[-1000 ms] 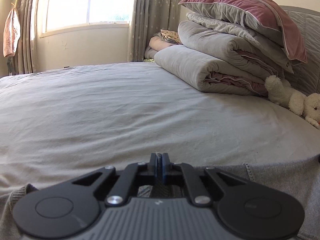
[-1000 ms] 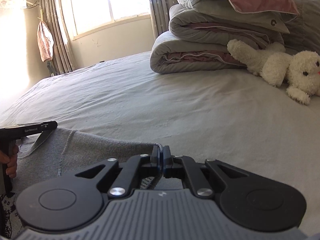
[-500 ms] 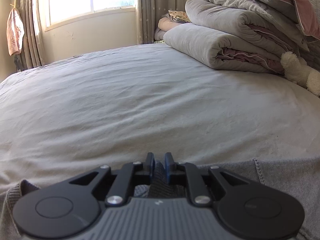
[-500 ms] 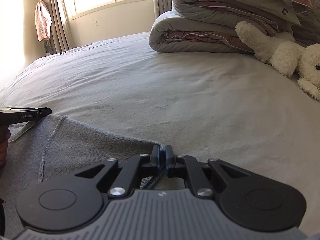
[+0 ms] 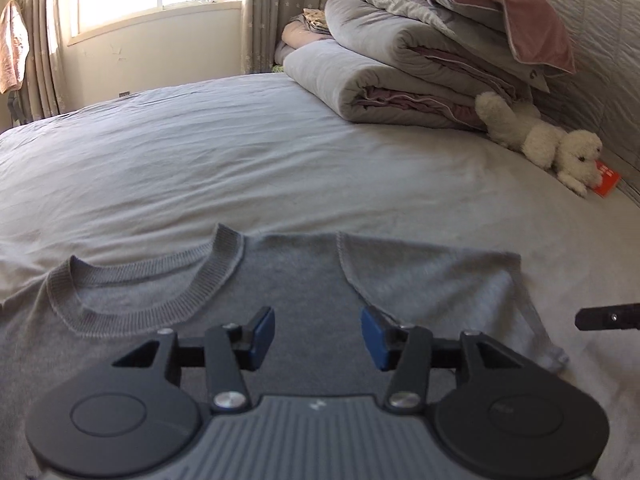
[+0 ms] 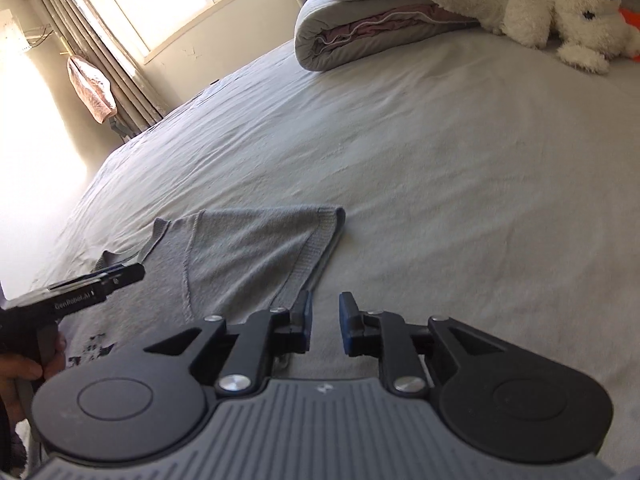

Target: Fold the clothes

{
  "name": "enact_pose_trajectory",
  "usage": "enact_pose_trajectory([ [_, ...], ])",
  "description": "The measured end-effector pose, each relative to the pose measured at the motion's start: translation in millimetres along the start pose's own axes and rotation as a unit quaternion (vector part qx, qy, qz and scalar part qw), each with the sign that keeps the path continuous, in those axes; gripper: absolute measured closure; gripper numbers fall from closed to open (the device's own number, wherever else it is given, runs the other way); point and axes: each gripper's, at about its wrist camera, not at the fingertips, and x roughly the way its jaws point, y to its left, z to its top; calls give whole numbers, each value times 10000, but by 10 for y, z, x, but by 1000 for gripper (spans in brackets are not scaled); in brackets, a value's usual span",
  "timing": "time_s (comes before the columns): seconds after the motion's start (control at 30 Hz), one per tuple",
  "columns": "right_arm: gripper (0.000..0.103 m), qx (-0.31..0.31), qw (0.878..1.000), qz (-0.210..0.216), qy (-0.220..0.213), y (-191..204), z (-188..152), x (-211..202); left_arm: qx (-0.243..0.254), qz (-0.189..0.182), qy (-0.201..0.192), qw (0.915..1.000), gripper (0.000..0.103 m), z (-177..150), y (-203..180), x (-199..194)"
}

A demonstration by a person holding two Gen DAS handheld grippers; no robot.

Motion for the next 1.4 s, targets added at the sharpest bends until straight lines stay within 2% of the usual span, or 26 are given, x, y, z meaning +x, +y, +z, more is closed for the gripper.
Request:
enact_pose_trajectory([
  [0.23, 83, -252, 9980, 320, 473, 297, -337, -236, 108, -401, 229, 9989, 59, -385, -408, -405],
  [0.47, 83, 7, 9976, 91, 685, 431, -460, -321, 206, -538, 666, 9961, 59, -518, -766, -533],
  [0.57, 83, 257, 9963, -47, 823, 455, -493, -337, 125, -476, 844, 9952, 59, -546, -843, -551],
  [0.67, 83, 530, 9958, 19, 743, 430, -571, -376, 61, -383, 957, 9947, 59, -556, -898, -566],
  [0.8, 77, 894, 9939, 108, 635, 397, -677, -428, 29, -266, 1083, 9938, 59, -591, -974, -561],
  [0.93, 77, 922, 9930, 125, 727, 384, -728, -376, 67, -130, 1107, 9937, 60, -634, -1027, -532],
  [0.97, 77, 876, 9933, 127, 739, 399, -699, -369, 73, -101, 1108, 9938, 61, -644, -1035, -524],
  [1.07, 73, 718, 9948, 204, 699, 423, -655, -366, 76, -87, 1080, 9941, 80, -668, -1003, -509],
  [1.17, 72, 750, 9934, 293, 814, 402, -682, -304, -58, -272, 1016, 9944, 91, -687, -888, -503],
  [1.27, 68, 815, 9921, 452, 843, 399, -717, -259, -477, -715, 858, 9926, 94, -736, -682, -509],
  [1.33, 66, 925, 9903, 614, 835, 386, -731, -235, -1078, -1103, 770, 9850, 96, -814, -477, -488],
  [1.4, 66, 1034, 9882, 777, 824, 370, -740, -204, -1692, -1468, 700, 9721, 96, -899, -281, -460],
])
